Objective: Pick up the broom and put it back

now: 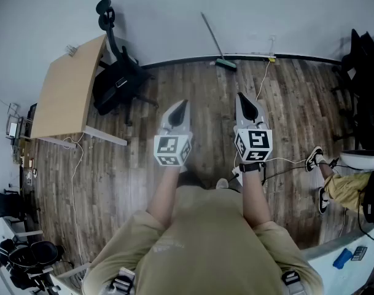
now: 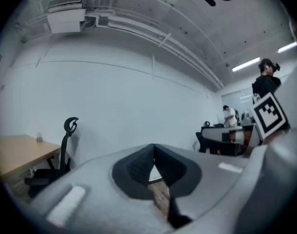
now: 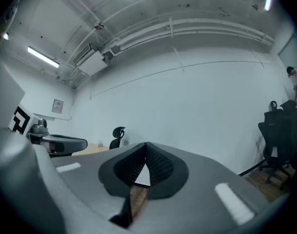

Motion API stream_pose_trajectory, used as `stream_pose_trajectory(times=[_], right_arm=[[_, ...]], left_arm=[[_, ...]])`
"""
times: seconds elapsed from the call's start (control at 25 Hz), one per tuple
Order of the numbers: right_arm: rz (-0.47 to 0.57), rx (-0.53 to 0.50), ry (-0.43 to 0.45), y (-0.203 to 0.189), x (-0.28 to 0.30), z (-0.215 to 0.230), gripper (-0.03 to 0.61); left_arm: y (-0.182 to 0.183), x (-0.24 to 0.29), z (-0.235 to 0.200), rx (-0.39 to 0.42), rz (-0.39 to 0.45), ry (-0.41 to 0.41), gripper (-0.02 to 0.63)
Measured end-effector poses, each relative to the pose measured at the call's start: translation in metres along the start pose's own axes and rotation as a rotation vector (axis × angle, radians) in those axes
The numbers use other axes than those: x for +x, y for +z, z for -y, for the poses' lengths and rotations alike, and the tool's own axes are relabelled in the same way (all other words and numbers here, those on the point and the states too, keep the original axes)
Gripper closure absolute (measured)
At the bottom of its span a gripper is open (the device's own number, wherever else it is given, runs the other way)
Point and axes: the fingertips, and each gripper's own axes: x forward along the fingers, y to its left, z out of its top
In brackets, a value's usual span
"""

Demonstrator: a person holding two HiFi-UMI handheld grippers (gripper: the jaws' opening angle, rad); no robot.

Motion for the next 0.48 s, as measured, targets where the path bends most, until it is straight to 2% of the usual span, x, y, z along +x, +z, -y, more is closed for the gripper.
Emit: stream_pose_trajectory(times=[0.12,0.28,0.48], right_arm=[[-0.023,0.011,-0.017,-0.01,0.002,0.006,0.572],[-0.034,-0.044,-0.066,-0.02,0.017,0.016,0.572],[-0.053,-0.08,-0.064,-0.025,0.054,0.029,0.572]], left_arm=[[-0.008,0.008,0.0,-0.017,-0.019,-0.005,0.612],[-0.021,0.029,-0.009,-0.022,-0.04,-0.034,0.612],[-0.046,0.074,-0.023,-0.013,-0.108,-0.089,0.613]])
